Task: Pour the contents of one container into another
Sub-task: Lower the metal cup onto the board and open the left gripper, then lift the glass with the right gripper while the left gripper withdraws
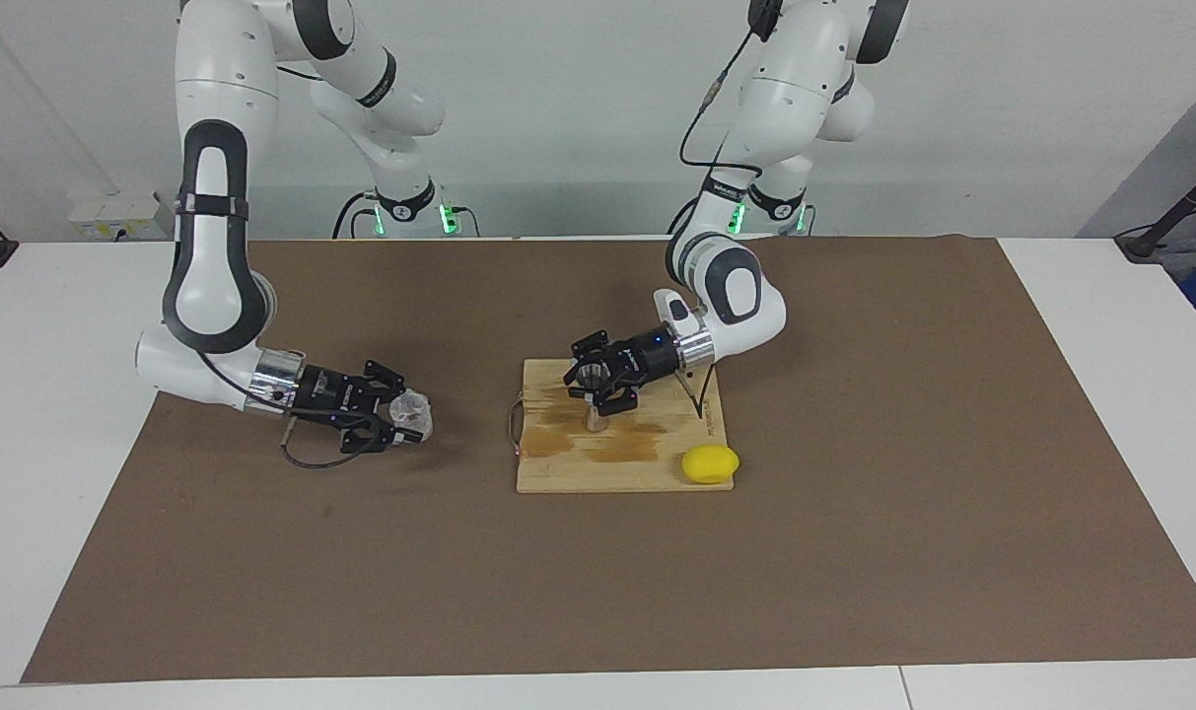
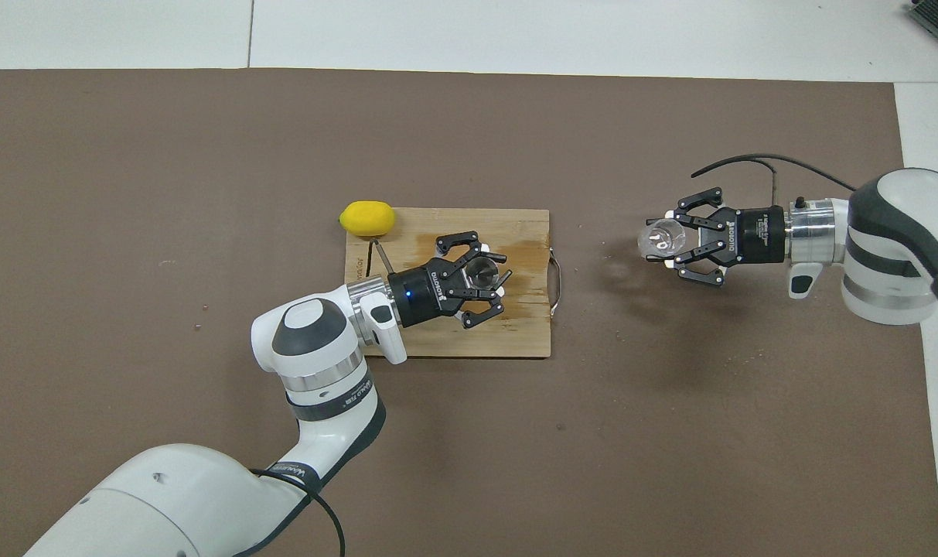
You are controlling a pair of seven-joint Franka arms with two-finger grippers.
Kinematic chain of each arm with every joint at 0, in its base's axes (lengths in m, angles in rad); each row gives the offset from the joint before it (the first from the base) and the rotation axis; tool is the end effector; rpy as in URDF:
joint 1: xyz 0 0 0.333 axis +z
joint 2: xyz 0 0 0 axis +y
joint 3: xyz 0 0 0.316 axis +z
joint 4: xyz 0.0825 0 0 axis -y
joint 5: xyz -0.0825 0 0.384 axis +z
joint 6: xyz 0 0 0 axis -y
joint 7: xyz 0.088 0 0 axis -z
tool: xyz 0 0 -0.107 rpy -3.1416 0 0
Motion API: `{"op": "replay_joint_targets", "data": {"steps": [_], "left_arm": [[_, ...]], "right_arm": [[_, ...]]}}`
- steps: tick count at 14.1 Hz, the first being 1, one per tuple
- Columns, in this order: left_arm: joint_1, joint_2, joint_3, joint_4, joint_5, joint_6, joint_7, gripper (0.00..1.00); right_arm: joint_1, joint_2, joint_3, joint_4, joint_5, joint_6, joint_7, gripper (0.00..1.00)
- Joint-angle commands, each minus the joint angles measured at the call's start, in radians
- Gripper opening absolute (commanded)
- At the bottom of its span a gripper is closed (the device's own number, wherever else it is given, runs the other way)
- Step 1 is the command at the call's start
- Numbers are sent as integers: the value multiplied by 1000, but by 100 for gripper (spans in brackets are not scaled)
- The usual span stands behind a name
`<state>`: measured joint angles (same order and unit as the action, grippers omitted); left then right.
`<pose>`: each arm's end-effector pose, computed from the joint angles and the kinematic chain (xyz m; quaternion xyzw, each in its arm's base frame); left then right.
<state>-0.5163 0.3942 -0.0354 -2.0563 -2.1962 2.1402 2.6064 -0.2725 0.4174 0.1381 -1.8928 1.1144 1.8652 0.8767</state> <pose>0.5011 -0.3482 0.2647 0.5865 -0.4493 0.5354 0.4092 0.6093 -0.0176 0.2940 -0.5858 0.6214 0.3529 0.3823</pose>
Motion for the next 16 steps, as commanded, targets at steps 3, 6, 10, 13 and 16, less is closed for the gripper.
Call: {"op": "replay_joint_targets", "data": {"steps": [3,6,10,13,16], "left_arm": [[-16,8,9,13,-25,14,26,44],[-14,8,9,12,-27,15,26,99],[-5,8,9,12,-27,6,24,99],[2,6,9,12,-22,-20,23,99],[28,2,11,-1,-16,-63,23,99]], "right_arm": [[-7,-20,9,-17,27,14,19,0],[-5,-20,9,-15,27,14,18,0],[-5,-20,12,-15,28,14,19,0],[-5,-20,12,-14,44,9,19,0],[-5,-35,27,-12,53,11,24,0]]}}
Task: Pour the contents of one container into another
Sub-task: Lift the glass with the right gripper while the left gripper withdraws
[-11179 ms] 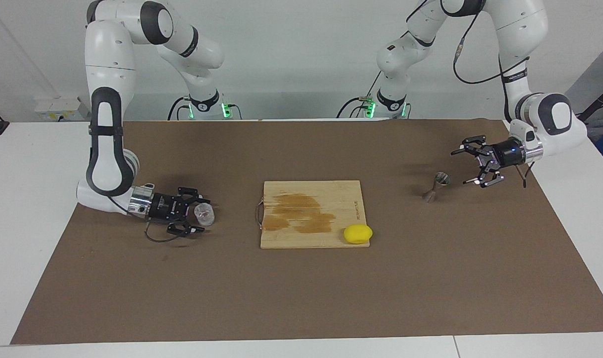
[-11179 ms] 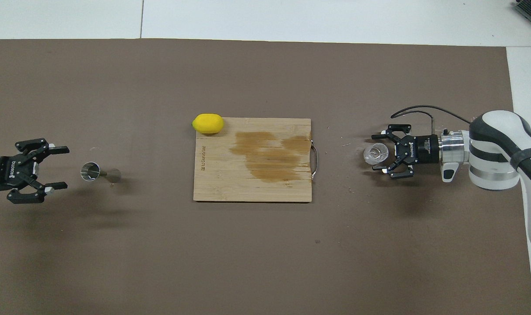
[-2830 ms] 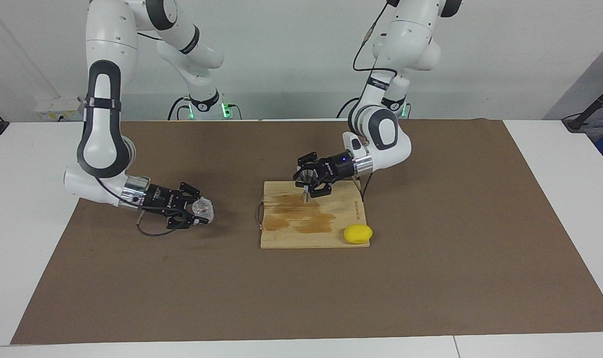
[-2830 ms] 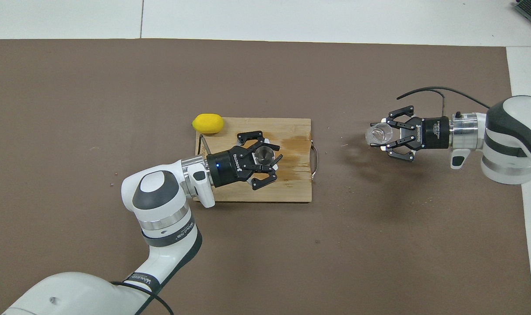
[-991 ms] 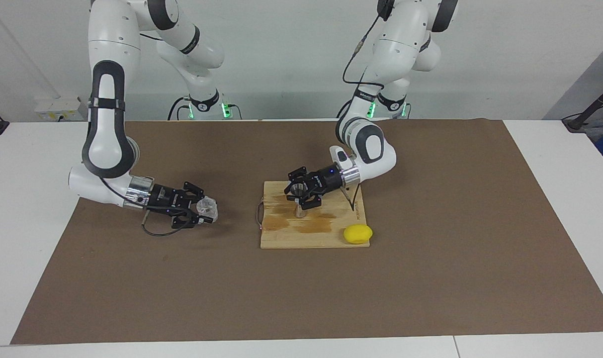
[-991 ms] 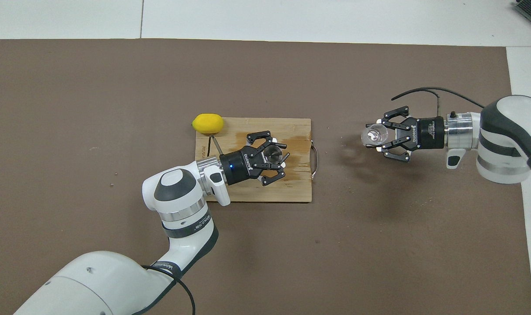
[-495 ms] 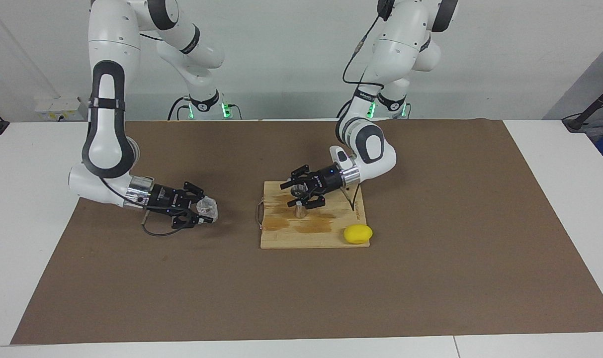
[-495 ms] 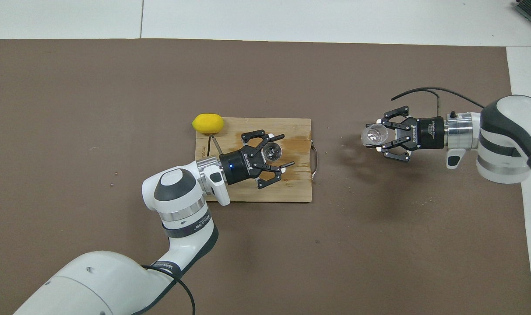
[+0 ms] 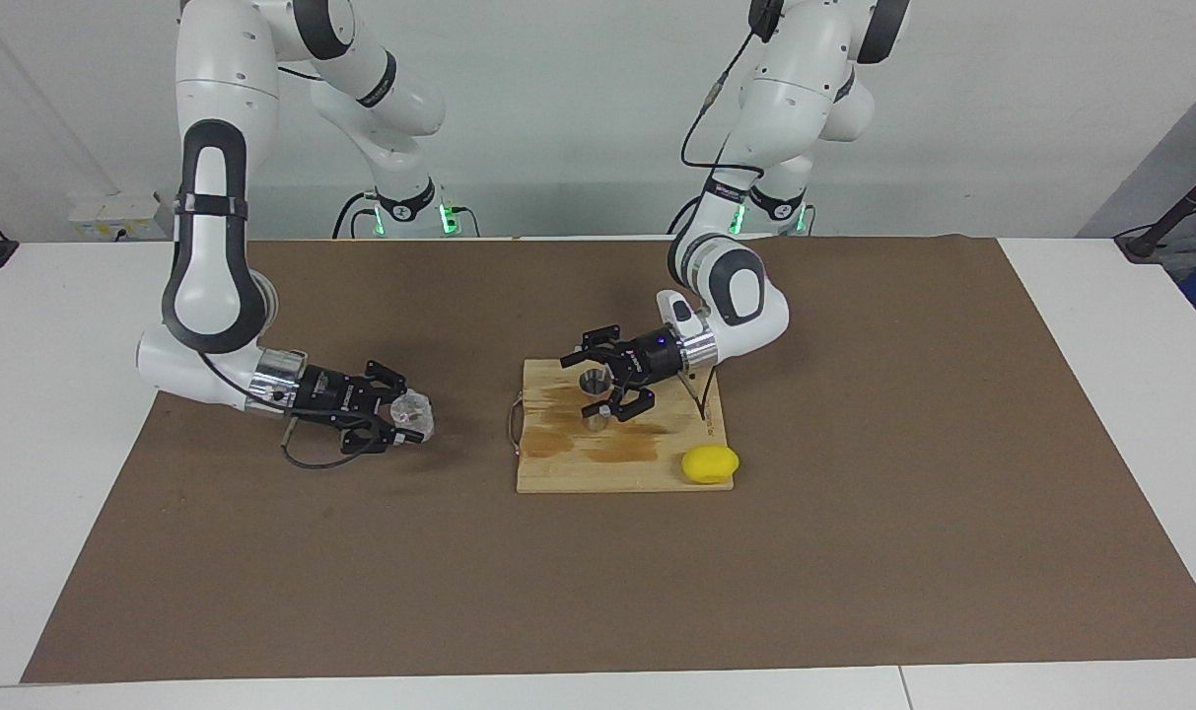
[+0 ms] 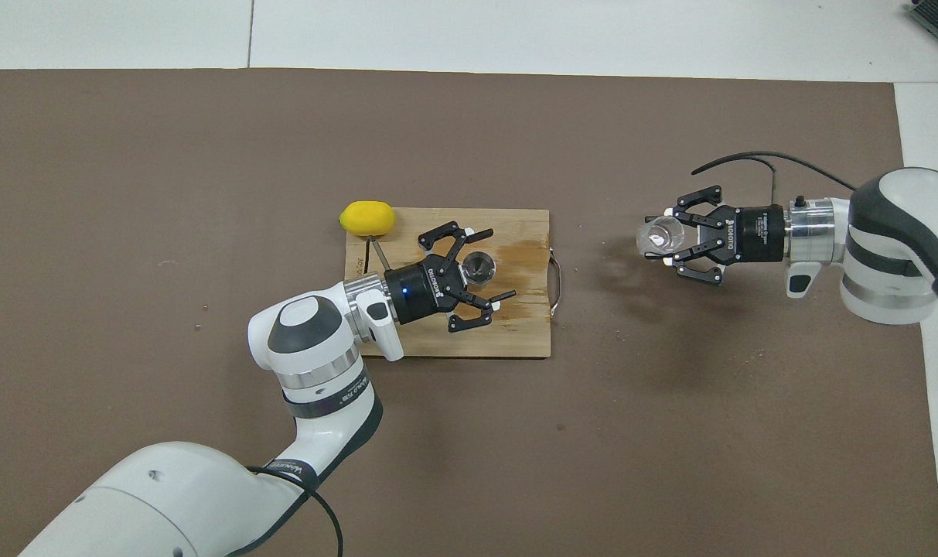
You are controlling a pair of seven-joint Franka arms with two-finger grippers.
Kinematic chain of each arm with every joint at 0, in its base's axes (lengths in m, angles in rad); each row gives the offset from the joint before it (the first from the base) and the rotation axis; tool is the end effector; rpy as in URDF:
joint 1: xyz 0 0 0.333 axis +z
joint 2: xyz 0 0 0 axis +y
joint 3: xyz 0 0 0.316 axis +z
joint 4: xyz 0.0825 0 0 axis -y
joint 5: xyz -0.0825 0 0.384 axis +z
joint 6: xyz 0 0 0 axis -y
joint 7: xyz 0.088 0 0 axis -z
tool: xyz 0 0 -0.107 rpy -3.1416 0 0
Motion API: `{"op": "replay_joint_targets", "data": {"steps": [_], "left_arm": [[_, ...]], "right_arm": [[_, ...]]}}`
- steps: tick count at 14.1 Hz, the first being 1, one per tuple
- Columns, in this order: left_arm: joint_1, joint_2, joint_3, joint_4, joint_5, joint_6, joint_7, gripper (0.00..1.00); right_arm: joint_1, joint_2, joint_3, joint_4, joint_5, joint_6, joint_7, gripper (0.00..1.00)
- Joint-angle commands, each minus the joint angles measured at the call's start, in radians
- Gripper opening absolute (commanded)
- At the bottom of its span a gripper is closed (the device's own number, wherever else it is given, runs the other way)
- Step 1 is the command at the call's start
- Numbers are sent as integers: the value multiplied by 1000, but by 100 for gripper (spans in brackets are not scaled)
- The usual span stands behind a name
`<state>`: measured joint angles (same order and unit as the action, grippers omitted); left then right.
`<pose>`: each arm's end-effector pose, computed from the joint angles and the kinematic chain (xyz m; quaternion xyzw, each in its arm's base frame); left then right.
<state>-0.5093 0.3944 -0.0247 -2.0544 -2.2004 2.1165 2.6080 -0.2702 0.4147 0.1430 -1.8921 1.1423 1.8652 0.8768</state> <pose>0.5071 -0.3422 0.2673 0.5822 -0.4435 0.5437 0.4109 0.6111 -0.0128 0.2976 -0.5789 0.6200 0.3557 0.3925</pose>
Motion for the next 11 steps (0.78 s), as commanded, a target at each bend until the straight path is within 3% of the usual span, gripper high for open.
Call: {"op": "replay_joint_targets", "data": {"steps": [1,6,11], "left_arm": [[25,0,2,-10,-12,-52,21,99],[66,-6,5,-29,-4,-96,24,99],[124,-12,6,-43,42,-142,24,100]], "right_arm": [[-7,-37,24,-13,25,12,24,0],[25,-68,29,-7,30,22,79,0],[95,-114,27,-2,25,119,166,0]]}}
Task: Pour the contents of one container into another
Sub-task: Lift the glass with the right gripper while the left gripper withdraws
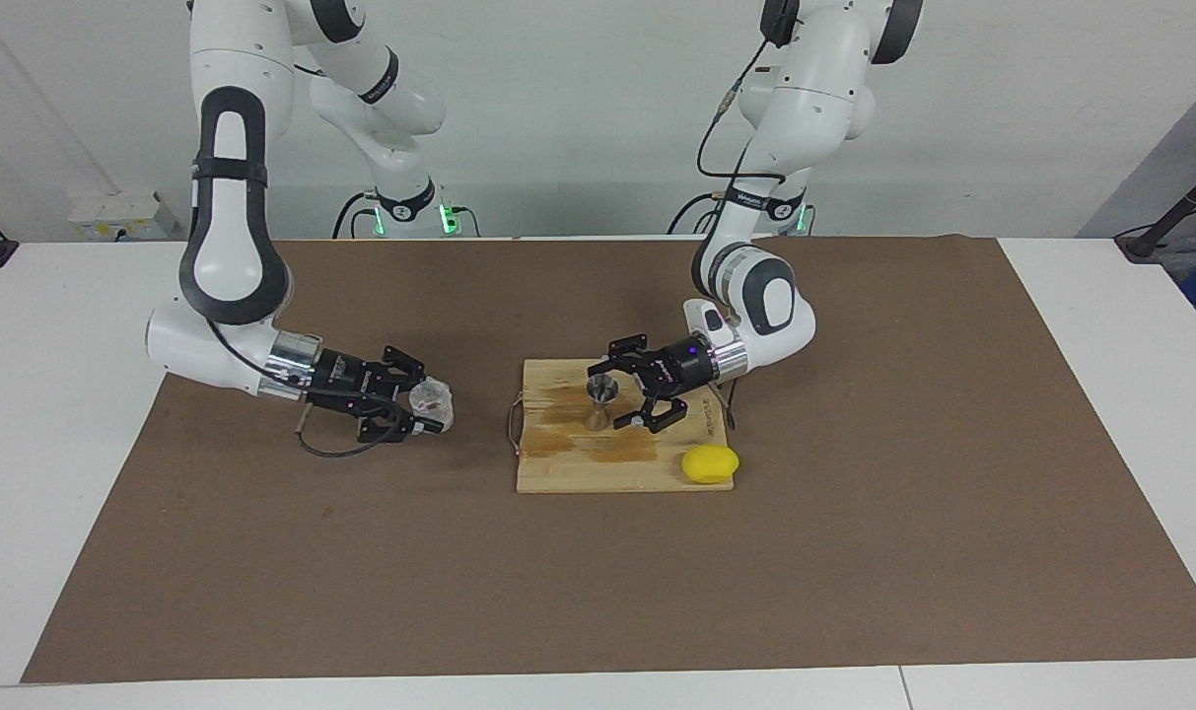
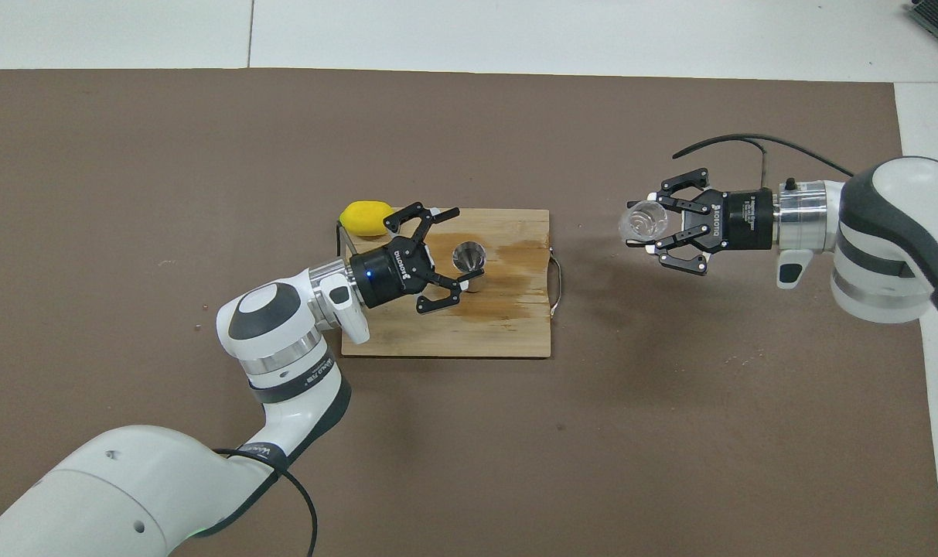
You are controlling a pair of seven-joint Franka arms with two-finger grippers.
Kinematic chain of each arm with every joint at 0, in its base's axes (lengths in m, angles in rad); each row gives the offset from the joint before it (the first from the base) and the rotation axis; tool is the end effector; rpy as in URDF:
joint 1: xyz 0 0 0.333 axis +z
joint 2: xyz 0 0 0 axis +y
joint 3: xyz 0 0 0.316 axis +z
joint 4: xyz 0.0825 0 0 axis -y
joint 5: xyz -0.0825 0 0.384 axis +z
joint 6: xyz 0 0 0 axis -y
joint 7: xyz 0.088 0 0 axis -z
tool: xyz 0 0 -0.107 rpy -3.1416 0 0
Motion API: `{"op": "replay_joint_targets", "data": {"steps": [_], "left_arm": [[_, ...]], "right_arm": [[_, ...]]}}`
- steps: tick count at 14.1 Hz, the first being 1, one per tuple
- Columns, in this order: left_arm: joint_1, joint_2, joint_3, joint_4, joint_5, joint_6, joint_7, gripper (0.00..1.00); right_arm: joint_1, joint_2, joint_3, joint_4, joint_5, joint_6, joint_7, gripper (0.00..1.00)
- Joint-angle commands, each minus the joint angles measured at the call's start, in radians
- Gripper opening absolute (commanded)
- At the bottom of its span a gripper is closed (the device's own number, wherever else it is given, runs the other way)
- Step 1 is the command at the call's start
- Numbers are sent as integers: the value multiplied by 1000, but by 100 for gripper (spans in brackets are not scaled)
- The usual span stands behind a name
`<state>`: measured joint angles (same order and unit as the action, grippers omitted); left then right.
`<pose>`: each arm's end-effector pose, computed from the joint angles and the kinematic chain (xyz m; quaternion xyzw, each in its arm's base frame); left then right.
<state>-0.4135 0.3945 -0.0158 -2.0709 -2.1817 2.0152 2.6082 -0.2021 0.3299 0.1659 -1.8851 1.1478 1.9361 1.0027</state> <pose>0.5322 -0.2962 0.2687 0.5730 -0.4184 0.5695 0.4151 0.6185 0.0338 0.3517 -0.5798 0.6333 0.3376 0.3857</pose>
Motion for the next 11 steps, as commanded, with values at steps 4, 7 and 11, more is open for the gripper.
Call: {"op": "replay_joint_targets", "data": {"steps": [4,7,11], "left_arm": [[27,-22,-4,-31,25,-30,24,100],[21,-20,-6,-29,25,-23,26,100],[4,-20,-6,-32,25,-16,26,100]], "right_arm": [[78,-55,6,-5,20,103,105,0],[122,-72,4,-5,17,148,148,0],[148,-74,4,-6,17,173,148,0]]}}
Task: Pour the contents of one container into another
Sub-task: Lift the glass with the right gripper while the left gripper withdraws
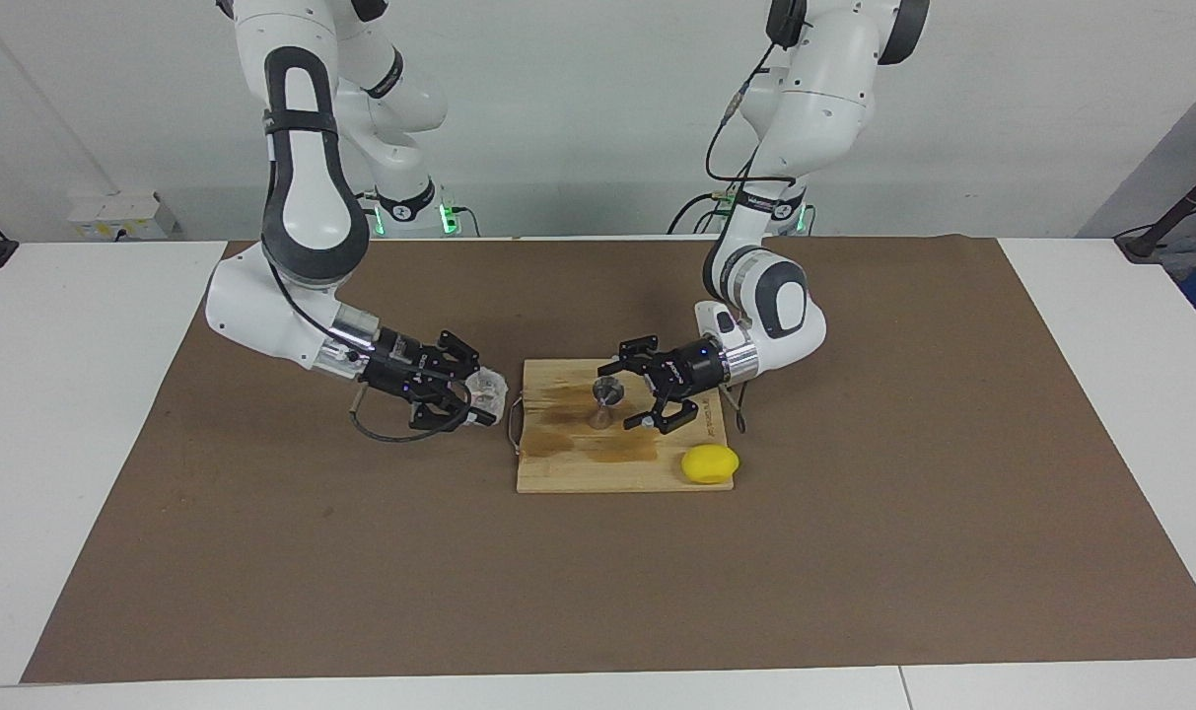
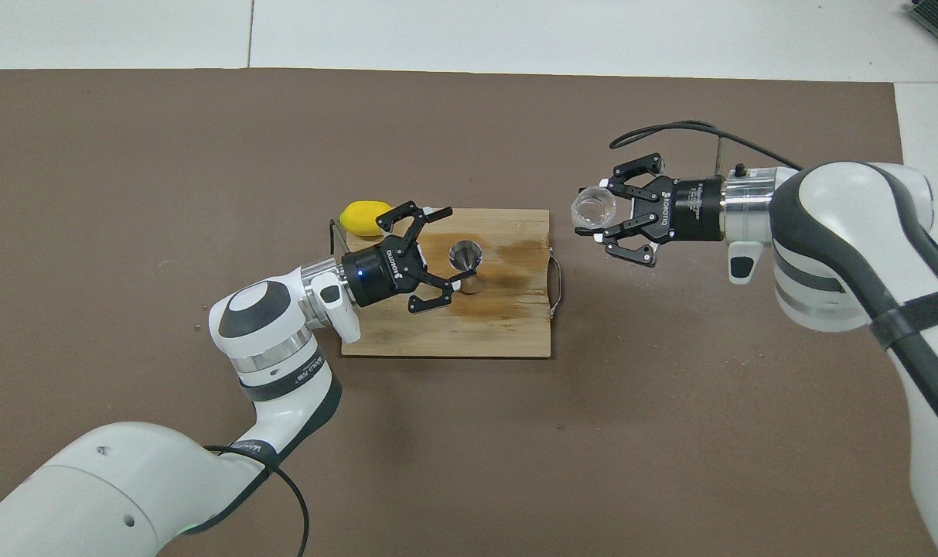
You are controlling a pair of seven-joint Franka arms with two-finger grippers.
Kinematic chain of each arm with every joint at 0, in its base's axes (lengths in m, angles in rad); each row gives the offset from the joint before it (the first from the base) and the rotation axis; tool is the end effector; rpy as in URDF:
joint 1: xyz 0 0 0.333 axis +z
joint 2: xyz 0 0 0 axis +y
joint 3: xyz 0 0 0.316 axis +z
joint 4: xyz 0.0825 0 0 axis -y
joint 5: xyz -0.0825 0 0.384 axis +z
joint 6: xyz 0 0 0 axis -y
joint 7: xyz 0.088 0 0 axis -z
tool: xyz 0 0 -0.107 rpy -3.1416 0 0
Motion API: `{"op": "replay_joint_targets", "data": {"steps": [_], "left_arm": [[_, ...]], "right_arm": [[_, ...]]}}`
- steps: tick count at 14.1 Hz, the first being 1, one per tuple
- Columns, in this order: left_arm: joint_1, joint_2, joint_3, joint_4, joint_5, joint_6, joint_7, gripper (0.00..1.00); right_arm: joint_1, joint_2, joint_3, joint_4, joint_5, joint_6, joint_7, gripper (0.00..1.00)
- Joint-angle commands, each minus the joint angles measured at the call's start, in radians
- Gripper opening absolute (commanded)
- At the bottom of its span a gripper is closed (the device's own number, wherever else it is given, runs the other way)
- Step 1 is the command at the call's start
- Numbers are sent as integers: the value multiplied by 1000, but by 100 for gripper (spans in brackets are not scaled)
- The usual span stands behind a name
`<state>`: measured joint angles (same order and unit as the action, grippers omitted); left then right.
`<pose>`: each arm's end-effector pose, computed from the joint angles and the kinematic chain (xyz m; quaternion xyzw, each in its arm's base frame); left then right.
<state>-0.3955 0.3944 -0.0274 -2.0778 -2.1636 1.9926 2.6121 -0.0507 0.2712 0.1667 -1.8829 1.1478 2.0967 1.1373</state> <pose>0.5307 -0.2942 0.2678 0.5655 -0.4225 0.5692 0.4215 0.6189 0.1103 0.3888 -0.5822 0.6551 0.3042 0.3732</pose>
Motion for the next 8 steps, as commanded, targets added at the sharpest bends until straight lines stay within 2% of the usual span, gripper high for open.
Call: {"op": "replay_joint_targets", "data": {"steps": [1,8], "left_arm": [[-25,-22,4,-31,7,5,28,100],[-42,-43,3,-85,5,-11,29,100]], "right_arm": [[-3,-15,2,-8,16,13,13,0],[-17,-15,4,-8,13,9,12,0]]}}
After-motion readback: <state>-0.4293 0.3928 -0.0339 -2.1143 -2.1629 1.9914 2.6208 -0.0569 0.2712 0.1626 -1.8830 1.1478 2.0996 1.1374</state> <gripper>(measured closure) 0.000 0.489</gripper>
